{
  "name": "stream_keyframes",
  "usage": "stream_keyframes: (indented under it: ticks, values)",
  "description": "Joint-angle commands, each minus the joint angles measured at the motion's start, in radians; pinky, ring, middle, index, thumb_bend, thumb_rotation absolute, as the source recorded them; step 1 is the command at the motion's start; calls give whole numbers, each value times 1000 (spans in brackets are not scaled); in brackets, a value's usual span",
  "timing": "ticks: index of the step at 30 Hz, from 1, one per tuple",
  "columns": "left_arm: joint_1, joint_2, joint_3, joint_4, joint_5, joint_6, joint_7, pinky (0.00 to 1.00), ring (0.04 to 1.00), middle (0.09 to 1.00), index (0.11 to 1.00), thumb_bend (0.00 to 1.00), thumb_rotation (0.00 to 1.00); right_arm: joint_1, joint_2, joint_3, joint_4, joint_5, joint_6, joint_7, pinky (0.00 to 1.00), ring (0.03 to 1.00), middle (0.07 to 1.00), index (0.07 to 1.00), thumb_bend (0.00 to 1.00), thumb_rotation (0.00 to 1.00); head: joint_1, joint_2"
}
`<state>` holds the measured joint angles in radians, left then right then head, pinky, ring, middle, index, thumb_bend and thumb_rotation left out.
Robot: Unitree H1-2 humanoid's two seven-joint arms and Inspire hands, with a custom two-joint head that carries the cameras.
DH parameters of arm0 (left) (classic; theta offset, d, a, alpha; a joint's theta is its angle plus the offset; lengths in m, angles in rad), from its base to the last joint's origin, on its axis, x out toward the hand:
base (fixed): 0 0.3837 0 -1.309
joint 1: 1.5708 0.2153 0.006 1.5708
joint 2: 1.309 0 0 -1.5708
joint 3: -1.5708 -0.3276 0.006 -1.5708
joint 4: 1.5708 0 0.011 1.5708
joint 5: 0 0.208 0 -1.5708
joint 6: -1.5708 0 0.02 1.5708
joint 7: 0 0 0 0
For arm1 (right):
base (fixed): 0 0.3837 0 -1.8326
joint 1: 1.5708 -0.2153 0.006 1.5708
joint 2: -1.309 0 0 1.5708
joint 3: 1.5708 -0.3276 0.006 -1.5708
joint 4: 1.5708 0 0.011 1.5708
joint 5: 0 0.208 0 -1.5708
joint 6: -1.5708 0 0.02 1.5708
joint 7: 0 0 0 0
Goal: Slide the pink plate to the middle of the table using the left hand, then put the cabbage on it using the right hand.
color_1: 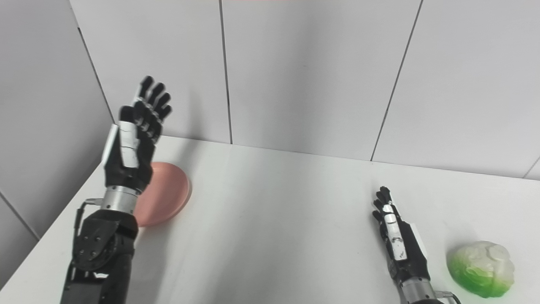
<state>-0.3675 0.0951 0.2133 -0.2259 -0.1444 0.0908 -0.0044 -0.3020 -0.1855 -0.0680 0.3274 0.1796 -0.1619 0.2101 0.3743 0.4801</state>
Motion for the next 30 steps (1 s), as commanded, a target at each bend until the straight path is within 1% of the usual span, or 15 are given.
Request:
stream_keyframes:
  ticks: [1,3,4,7,11,12,15,16,19,23,26,30]
  values:
    - [-44,26,27,-9,-21,-54,15,972,969,978,984,823,1000,-3,-10,-10,3,-3,18,-11,1000,1000,999,998,211,1000,0,1]
    - [-45,36,54,1,-29,-54,31,970,969,975,983,831,998,-2,-8,-12,-3,1,25,-12,1000,1000,1000,999,213,1000,0,1]
    - [-45,42,64,7,-33,-58,34,970,969,974,982,837,997,-2,-7,-12,-2,0,22,-13,1000,1000,1000,1000,212,1000,1,-5]
    - [-41,69,101,46,-60,-101,33,979,975,977,982,838,990,-2,-4,-13,4,-5,9,-18,1000,997,996,993,191,1000,3,-6]
    - [-42,94,145,95,-79,-139,47,972,967,972,972,852,983,-2,-10,-8,11,-7,-7,-7,1000,1000,1000,996,196,1000,4,-8]
    - [-43,98,156,105,-81,-145,53,964,958,962,957,866,970,-2,-12,-6,14,-7,-13,-2,1000,1000,1000,999,201,1000,4,-8]
    - [-47,114,187,148,-92,-174,65,965,956,960,953,864,972,-2,-12,-8,10,-2,-6,0,1000,1000,1000,1000,195,1000,4,-8]
    - [-48,118,196,164,-96,-184,67,969,960,961,953,868,976,-1,-10,-10,9,0,-3,-2,1000,1000,1000,1000,191,1000,8,-14]
    - [-49,129,210,192,-105,-200,72,985,971,968,962,866,982,3,-12,-9,-5,0,16,-4,1000,1000,1000,1000,174,1000,10,-13]
    - [-50,142,222,227,-115,-205,84,991,979,977,972,865,996,5,-9,-10,-17,4,21,-5,1000,1000,1000,1000,145,1000,13,-12]
    - [-52,149,226,263,-130,-210,82,992,985,984,981,863,1000,7,-6,-11,-19,-7,11,-17,1000,1000,1000,1000,132,1000,14,-9]
    - [-58,153,225,316,-140,-214,82,1000,983,989,990,865,978,8,-7,-9,-22,-9,20,-19,1000,1000,1000,1000,154,1000,14,-9]
